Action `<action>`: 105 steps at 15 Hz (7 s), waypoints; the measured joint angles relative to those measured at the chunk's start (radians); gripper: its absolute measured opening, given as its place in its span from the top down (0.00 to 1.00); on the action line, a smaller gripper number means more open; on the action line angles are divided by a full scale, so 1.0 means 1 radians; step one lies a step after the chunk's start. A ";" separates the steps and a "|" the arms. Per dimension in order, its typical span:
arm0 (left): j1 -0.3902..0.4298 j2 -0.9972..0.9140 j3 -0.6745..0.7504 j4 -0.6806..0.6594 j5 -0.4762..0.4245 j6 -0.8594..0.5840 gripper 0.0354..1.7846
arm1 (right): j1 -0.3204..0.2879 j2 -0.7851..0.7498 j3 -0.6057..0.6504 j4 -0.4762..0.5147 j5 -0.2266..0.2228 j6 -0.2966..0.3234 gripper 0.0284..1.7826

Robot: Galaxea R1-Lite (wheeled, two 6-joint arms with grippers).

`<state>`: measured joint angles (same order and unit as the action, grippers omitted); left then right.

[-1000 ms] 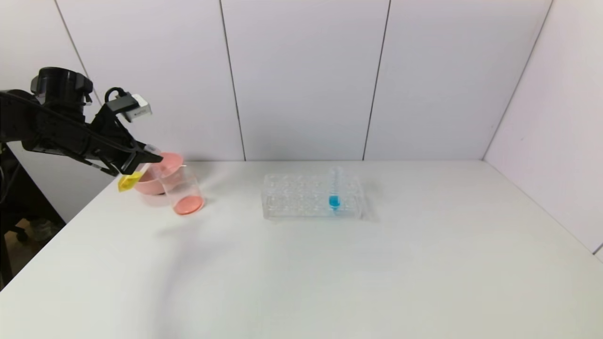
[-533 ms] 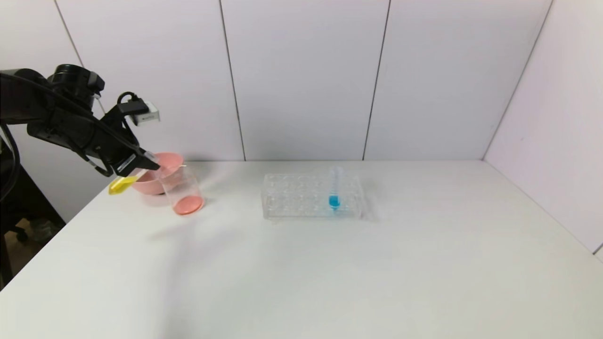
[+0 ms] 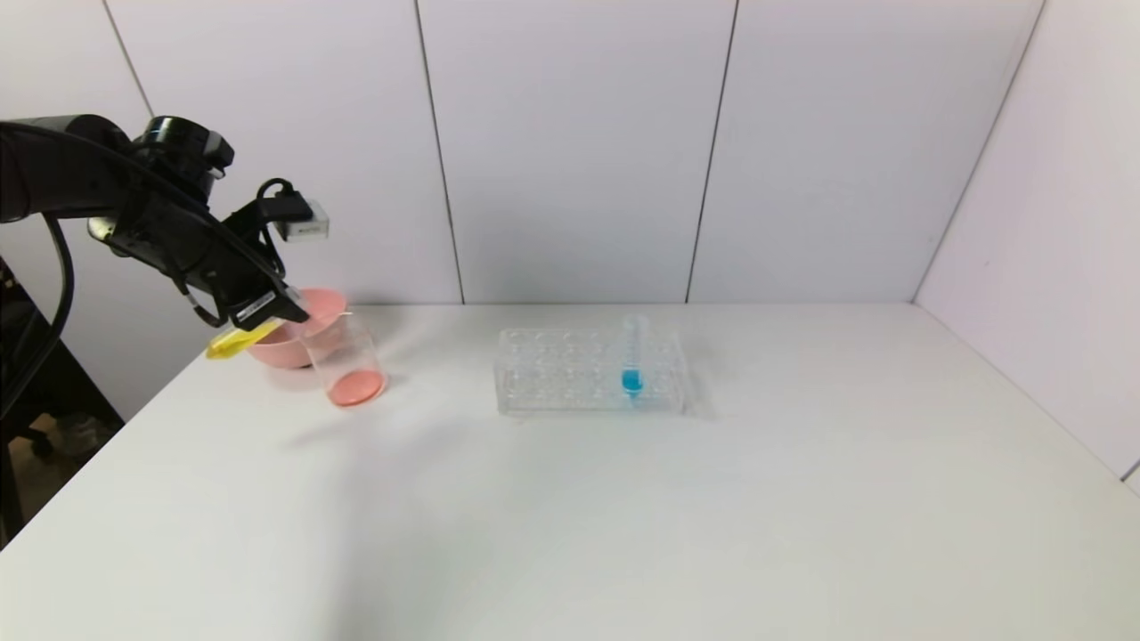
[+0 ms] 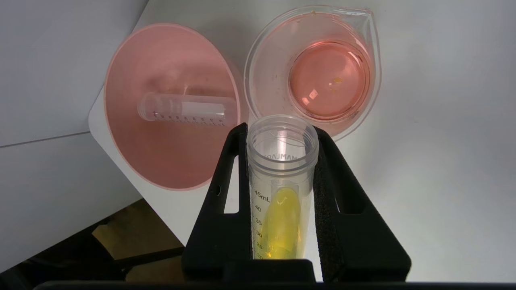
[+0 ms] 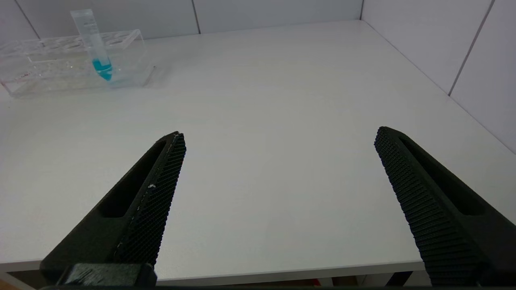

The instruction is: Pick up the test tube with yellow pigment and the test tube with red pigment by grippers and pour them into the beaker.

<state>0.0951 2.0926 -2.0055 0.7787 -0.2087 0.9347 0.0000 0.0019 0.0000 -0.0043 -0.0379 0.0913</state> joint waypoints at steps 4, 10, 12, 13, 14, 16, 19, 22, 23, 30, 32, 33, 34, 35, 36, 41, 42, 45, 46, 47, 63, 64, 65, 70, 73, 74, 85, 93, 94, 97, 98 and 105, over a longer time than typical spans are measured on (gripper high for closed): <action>-0.048 0.012 -0.013 -0.005 0.139 0.010 0.76 | 0.000 0.000 0.000 0.000 0.000 0.000 0.04; -0.109 0.013 -0.016 0.005 0.347 0.034 0.76 | 0.000 0.000 0.000 0.000 0.000 0.000 0.04; -0.121 0.014 -0.016 0.005 0.401 0.053 0.76 | 0.000 0.000 0.000 0.000 0.000 0.000 0.04; -0.127 0.015 -0.016 0.006 0.416 0.053 0.76 | 0.000 0.000 0.000 0.000 0.000 0.000 0.04; -0.134 0.018 -0.016 0.008 0.430 0.054 0.76 | 0.000 0.000 0.000 0.000 0.000 0.000 0.04; -0.147 0.025 -0.016 0.013 0.456 0.054 0.76 | 0.000 0.000 0.000 0.000 0.000 0.000 0.04; -0.166 0.039 -0.015 0.026 0.520 0.054 0.76 | 0.000 0.000 0.000 0.000 0.000 0.000 0.04; -0.181 0.053 -0.015 0.049 0.581 0.054 0.76 | 0.000 0.000 0.000 0.000 0.000 0.000 0.04; -0.184 0.056 -0.015 0.051 0.596 0.055 0.76 | 0.000 0.000 0.000 0.000 0.000 0.000 0.04; -0.219 0.059 -0.015 0.091 0.705 0.067 0.76 | 0.000 0.000 0.000 0.000 0.000 0.000 0.04; -0.233 0.059 -0.015 0.088 0.713 0.067 0.76 | 0.000 0.000 0.000 0.000 0.000 0.000 0.04; -0.237 0.059 -0.015 0.087 0.713 0.066 0.76 | 0.000 0.000 0.000 0.000 0.000 0.000 0.04; -0.239 0.059 -0.015 0.085 0.712 0.064 0.76 | 0.000 0.000 0.000 0.000 0.000 0.000 0.04; -0.241 0.057 -0.013 0.079 0.706 0.055 0.76 | 0.000 0.000 0.000 0.000 0.000 0.000 0.04; -0.241 0.053 -0.006 0.071 0.699 0.042 0.76 | 0.000 0.000 0.000 0.000 0.000 0.000 0.04; -0.142 0.009 0.015 -0.049 0.503 -0.159 0.76 | 0.000 0.000 0.000 0.000 0.000 0.000 0.04; -0.117 -0.003 0.017 -0.070 0.464 -0.237 0.76 | 0.000 0.000 0.000 0.000 0.000 0.000 0.04; -0.068 -0.041 0.025 -0.182 0.416 -0.499 0.76 | 0.000 0.000 0.000 0.000 0.000 0.000 0.04; -0.053 -0.057 0.037 -0.257 0.410 -0.601 0.76 | 0.000 0.000 0.000 0.000 0.000 0.000 0.04; -0.043 -0.073 0.064 -0.334 0.409 -0.688 0.76 | 0.000 0.000 0.000 0.000 0.000 0.000 0.04; -0.027 0.042 0.636 -1.608 0.426 -0.916 0.76 | 0.000 0.000 0.000 0.000 0.000 0.000 0.04; -0.027 0.077 0.617 -1.628 0.437 -0.916 0.76 | 0.000 0.000 0.000 0.000 0.000 0.000 0.04; -0.026 0.113 0.590 -1.647 0.454 -0.914 0.76 | 0.000 0.000 0.000 0.000 0.000 0.000 0.04; -0.024 0.200 0.524 -1.657 0.494 -0.904 0.75 | 0.000 0.000 0.000 0.000 0.000 0.000 0.04; -0.027 0.207 0.521 -1.662 0.504 -0.903 0.62 | 0.000 0.000 0.000 0.000 0.000 0.000 0.04; -0.029 0.206 0.523 -1.665 0.518 -0.903 0.54 | 0.000 0.000 0.000 0.000 0.000 0.000 0.04; -0.050 -0.153 0.850 -1.640 0.382 -0.918 0.01 | 0.000 0.000 0.000 0.000 0.000 0.000 0.04; -0.049 -0.683 1.286 -1.575 0.077 -0.916 0.01 | 0.000 0.000 0.000 0.000 0.000 0.000 0.04; -0.047 -0.746 1.324 -1.568 0.082 -0.910 0.01 | 0.000 0.000 0.000 0.000 0.000 0.000 0.04; -0.026 -0.945 1.431 -1.548 0.113 -0.874 0.01 | 0.000 0.000 0.000 0.000 0.000 0.000 0.04; -0.015 -1.020 1.460 -1.527 0.118 -0.869 0.01 | 0.000 0.000 0.000 0.000 0.000 0.000 0.04; -0.014 -1.615 1.531 -1.098 0.124 -0.858 0.01 | 0.000 0.000 0.000 0.000 0.000 0.000 0.04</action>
<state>0.0809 0.4772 -0.4743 -0.3189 -0.0851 0.0768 0.0000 0.0019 0.0000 -0.0038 -0.0383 0.0917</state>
